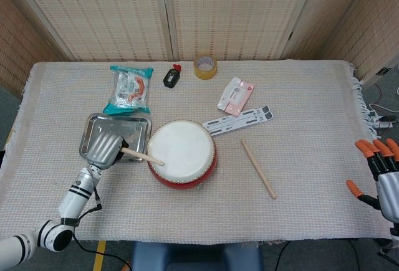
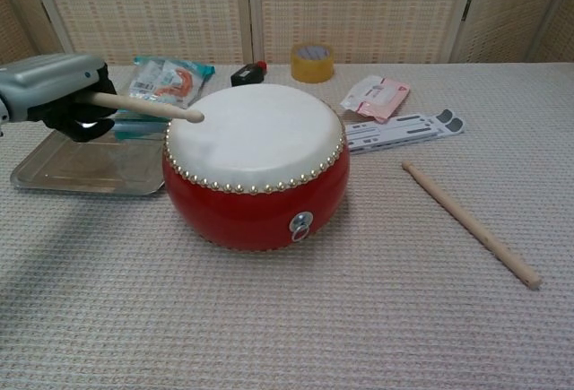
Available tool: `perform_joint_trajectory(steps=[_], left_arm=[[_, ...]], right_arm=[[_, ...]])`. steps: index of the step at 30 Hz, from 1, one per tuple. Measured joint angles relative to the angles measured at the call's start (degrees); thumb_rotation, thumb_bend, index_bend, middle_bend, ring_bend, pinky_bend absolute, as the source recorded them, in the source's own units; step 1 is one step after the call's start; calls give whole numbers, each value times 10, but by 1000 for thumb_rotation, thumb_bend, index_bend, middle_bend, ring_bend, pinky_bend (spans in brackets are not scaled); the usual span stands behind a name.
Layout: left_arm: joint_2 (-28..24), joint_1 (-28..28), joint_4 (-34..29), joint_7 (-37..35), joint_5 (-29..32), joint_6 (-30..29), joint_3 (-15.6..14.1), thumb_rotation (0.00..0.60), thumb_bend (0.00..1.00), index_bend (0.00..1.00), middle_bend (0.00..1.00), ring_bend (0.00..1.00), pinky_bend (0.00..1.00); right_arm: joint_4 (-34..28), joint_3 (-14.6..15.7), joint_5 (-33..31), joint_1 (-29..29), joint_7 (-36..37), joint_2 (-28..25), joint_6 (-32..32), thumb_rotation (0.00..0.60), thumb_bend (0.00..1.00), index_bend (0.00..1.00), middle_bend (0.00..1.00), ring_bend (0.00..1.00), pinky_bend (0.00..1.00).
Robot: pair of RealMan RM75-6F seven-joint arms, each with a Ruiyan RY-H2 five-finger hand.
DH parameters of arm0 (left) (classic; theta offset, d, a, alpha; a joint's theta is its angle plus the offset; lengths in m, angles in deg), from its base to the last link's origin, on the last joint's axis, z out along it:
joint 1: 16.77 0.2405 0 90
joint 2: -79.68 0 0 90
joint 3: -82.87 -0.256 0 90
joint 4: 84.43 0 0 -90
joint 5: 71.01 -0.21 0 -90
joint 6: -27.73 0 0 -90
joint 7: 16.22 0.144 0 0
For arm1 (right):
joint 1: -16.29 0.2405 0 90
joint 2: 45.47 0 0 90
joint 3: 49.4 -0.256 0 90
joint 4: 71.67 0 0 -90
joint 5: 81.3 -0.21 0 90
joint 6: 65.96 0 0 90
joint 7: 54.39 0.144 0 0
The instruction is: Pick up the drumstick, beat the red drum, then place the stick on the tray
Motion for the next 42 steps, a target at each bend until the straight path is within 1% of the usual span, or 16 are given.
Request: perform_joint_trajectory(steps=[3, 6, 10, 13, 16, 19, 23, 27, 29, 32, 36, 37, 39, 42], left_arm=[[9, -21, 4, 66, 38, 19, 3, 600, 598, 1000, 1000, 1000, 1000], [18, -37, 7, 116, 79, 31, 5, 600, 598, 1000, 1000, 1000, 1000], [21, -47, 2, 159, 124, 35, 7, 600, 598, 1000, 1000, 1000, 1000], [20, -46, -16, 157, 155, 32, 19, 600, 598, 1000, 1000, 1000, 1000], [15, -44, -41, 123, 194, 32, 38, 600, 598, 1000, 1000, 1000, 1000], [9, -47, -57, 103, 229, 32, 49, 600, 598, 1000, 1000, 1000, 1000], [11, -57, -49, 120, 225, 34, 37, 600, 597, 1000, 1000, 1000, 1000], [20, -69, -22, 170, 187, 21, 6, 600, 598, 1000, 1000, 1000, 1000], [22, -72, -12, 183, 173, 16, -5, 600, 599, 1000, 1000, 1000, 1000], [21, -71, -18, 168, 178, 10, 1, 600, 598, 1000, 1000, 1000, 1000], [13, -65, -48, 101, 196, 2, 32, 600, 598, 1000, 1000, 1000, 1000], [11, -64, -54, 87, 198, 1, 36, 600, 599, 1000, 1000, 1000, 1000], [8, -65, -57, 73, 197, 0, 37, 600, 598, 1000, 1000, 1000, 1000], [9, -70, -49, 97, 187, -2, 27, 600, 598, 1000, 1000, 1000, 1000]], right_arm=[[3, 1, 1, -2, 5, 1, 4, 600, 224, 147, 138, 22, 17], [7, 2, 1, -4, 9, 2, 7, 600, 224, 152, 137, 22, 18], [11, 3, 0, -5, 14, 4, 9, 600, 224, 154, 137, 22, 18], [14, 3, 0, -5, 16, 5, 10, 600, 224, 155, 137, 22, 18], [16, 4, -1, -6, 18, 7, 9, 600, 224, 157, 138, 25, 18], [18, 4, -2, -5, 20, 8, 8, 600, 224, 158, 138, 25, 18], [20, 4, -4, -6, 21, 9, 9, 600, 224, 160, 137, 25, 18], [21, 4, -5, -5, 22, 9, 7, 600, 224, 161, 137, 25, 18], [21, 4, -5, -5, 23, 9, 7, 600, 224, 161, 138, 25, 18], [22, 4, -6, -5, 24, 10, 7, 600, 224, 161, 137, 25, 18], [24, 5, -7, -4, 26, 11, 5, 600, 224, 161, 137, 25, 18], [24, 5, -7, -4, 26, 11, 5, 600, 224, 161, 138, 25, 18], [24, 5, -7, -5, 27, 11, 6, 600, 224, 161, 138, 25, 18], [25, 5, -7, -6, 28, 11, 7, 600, 224, 162, 137, 26, 18]])
